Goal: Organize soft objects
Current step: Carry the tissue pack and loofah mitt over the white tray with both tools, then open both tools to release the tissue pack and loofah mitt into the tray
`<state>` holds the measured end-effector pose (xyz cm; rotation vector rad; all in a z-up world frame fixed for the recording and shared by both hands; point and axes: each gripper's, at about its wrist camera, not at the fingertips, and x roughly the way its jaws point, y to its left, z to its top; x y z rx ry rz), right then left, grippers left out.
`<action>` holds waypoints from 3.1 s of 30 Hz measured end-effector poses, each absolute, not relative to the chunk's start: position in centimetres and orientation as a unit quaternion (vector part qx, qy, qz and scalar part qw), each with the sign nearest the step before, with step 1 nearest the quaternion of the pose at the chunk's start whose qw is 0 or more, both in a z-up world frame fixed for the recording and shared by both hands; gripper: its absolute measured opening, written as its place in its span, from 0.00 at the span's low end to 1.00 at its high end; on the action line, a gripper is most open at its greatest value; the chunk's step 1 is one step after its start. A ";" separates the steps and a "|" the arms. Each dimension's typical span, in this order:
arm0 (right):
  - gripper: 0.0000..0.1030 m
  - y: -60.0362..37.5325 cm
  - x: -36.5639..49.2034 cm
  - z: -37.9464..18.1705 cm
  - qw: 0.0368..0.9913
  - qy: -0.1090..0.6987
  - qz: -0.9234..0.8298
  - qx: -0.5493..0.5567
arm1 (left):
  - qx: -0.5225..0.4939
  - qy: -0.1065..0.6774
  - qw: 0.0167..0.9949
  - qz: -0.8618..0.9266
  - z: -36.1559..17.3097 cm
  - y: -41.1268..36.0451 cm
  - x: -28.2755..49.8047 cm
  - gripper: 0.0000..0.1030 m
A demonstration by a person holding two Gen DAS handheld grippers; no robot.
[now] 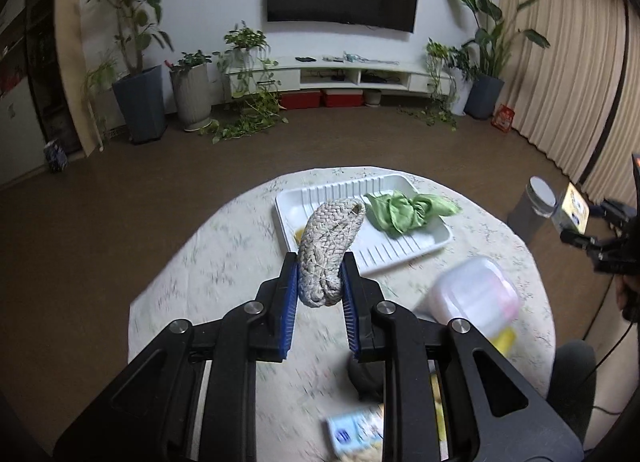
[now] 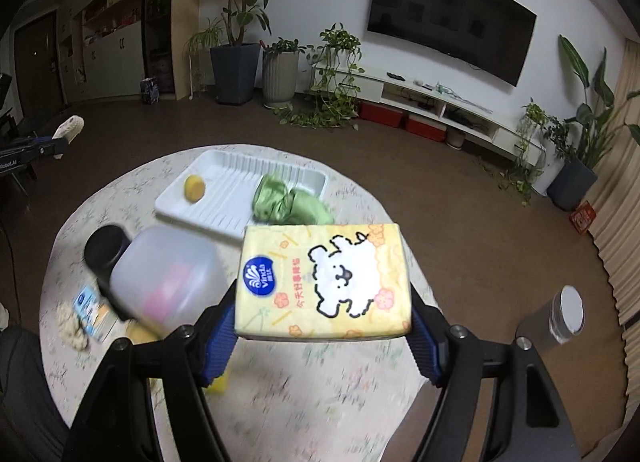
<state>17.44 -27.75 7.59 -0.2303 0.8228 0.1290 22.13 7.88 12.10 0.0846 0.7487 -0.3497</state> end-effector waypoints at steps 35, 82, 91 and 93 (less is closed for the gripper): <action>0.73 -17.3 41.9 -4.9 0.817 0.477 0.255 -0.200 | 0.096 0.489 0.840 -0.216 -3.0 -1.4 42.8 0.18; 1.00 -19.4 40.4 -3.5 0.849 0.451 0.212 -0.177 | 0.094 0.438 0.879 -0.159 -0.5 0.2 42.0 1.00; 1.00 -22.2 40.1 -1.3 0.869 0.438 0.183 -0.138 | 0.087 0.429 0.887 -0.148 1.0 1.5 40.7 1.00; 1.00 -22.5 40.0 -1.0 0.871 0.437 0.178 -0.136 | 0.085 0.428 0.888 -0.146 1.2 1.7 40.3 1.00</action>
